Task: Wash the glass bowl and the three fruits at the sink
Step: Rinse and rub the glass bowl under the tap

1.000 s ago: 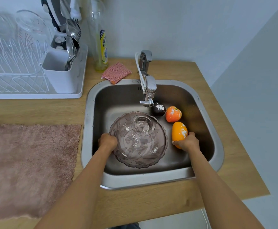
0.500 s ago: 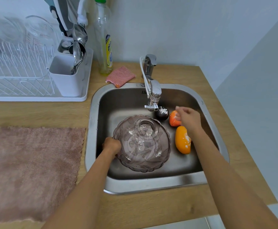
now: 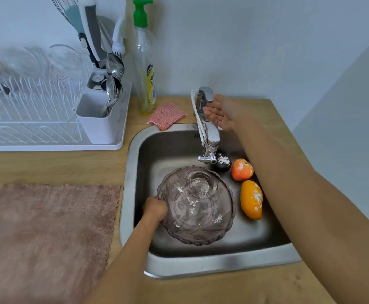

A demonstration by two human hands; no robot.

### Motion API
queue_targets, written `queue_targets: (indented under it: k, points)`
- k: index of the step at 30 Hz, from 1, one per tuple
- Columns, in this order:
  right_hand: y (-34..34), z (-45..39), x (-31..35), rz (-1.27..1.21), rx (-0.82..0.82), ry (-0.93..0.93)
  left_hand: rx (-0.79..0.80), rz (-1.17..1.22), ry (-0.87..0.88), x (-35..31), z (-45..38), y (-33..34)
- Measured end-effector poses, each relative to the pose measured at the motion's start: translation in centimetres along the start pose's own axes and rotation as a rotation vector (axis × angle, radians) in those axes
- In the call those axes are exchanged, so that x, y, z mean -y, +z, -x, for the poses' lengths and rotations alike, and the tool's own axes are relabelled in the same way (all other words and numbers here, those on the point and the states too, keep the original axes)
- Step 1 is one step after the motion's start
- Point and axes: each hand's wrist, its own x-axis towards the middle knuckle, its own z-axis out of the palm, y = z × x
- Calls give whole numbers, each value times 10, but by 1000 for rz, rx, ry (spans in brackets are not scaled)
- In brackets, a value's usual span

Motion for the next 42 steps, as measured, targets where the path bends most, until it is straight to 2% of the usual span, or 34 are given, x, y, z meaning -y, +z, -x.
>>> queue_targets:
  k: [9,17,42]
  points:
    - [14,-15,11,-74,-42,-15,-4,-1,4,1,-2,0]
    - [18,-15,27,-128,-109,-114,-4,-16,11,0,0,0]
    - [24,-14,45,-109,-138,-67,-18,-61,16,-4,6,-2]
